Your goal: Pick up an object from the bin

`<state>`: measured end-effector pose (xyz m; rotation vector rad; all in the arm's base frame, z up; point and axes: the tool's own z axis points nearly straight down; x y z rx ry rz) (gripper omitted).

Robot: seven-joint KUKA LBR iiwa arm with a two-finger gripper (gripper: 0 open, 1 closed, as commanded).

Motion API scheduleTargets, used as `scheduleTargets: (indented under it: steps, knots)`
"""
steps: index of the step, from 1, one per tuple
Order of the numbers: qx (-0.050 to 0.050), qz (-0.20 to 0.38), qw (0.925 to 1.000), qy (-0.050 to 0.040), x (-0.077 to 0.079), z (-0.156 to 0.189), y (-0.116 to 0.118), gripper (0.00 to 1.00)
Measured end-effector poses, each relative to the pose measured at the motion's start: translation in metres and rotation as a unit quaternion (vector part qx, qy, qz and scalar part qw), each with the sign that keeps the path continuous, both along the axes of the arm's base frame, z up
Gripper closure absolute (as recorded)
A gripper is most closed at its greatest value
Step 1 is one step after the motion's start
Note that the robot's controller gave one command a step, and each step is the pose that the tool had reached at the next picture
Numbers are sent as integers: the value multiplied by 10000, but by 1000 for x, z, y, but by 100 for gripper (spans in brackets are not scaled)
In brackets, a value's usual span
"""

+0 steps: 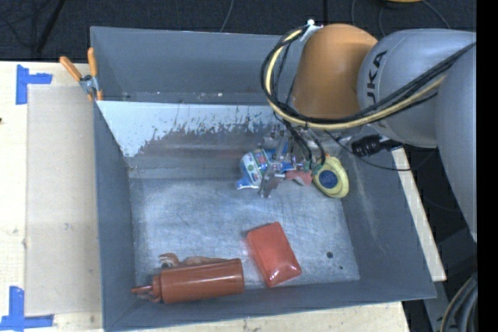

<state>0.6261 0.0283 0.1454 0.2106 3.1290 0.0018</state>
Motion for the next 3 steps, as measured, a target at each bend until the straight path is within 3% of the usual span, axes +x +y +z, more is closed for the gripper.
scheduleTargets:
  steps: [2,3]
  knots:
    - [-1,16,10000,18,0,41,0,100]
    - [-3,22,10000,24,-1,44,0,100]
